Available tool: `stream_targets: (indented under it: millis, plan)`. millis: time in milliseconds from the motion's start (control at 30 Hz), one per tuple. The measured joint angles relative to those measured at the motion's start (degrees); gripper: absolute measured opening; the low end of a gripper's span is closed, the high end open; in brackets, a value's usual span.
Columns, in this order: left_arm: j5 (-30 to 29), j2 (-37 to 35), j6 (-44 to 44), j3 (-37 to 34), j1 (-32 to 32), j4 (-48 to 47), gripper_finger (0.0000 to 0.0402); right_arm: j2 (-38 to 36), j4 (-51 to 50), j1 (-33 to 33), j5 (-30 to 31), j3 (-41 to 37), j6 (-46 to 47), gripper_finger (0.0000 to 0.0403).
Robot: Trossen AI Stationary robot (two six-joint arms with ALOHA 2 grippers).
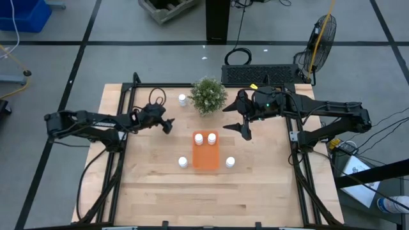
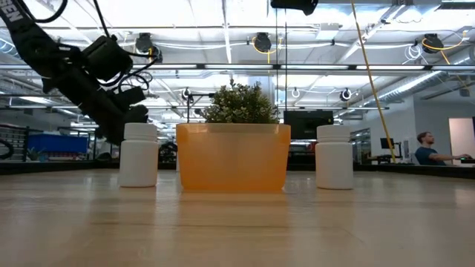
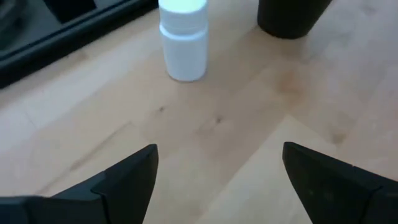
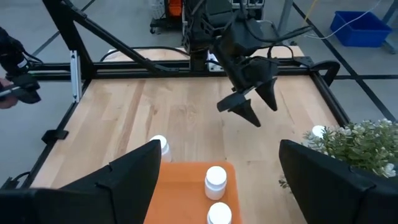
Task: Pick and place pill bottles into a basket
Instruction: Put the white medicine bottle into the orange bin
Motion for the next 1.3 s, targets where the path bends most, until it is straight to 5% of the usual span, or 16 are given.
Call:
stream_targets:
  millis: [233, 833, 1300]
  plan:
    - [0.04, 5.12, 8.19, -0.01, 3.70, 9.29, 0.0351, 0.00, 0.00, 0.13, -0.11, 0.00, 1.54, 0.0315]
    - [8.78, 24.70, 10.54, 0.19, 12.89, 31.77, 0.0360, 0.02, 0.50, 0.15, -1.62, 0.00, 4.90, 0.0315]
    - [10.31, 30.05, 9.40, 3.50, 10.99, 33.09, 0.0337, 0.02, 0.48, 0.15, -1.55, 0.00, 5.75, 0.0315]
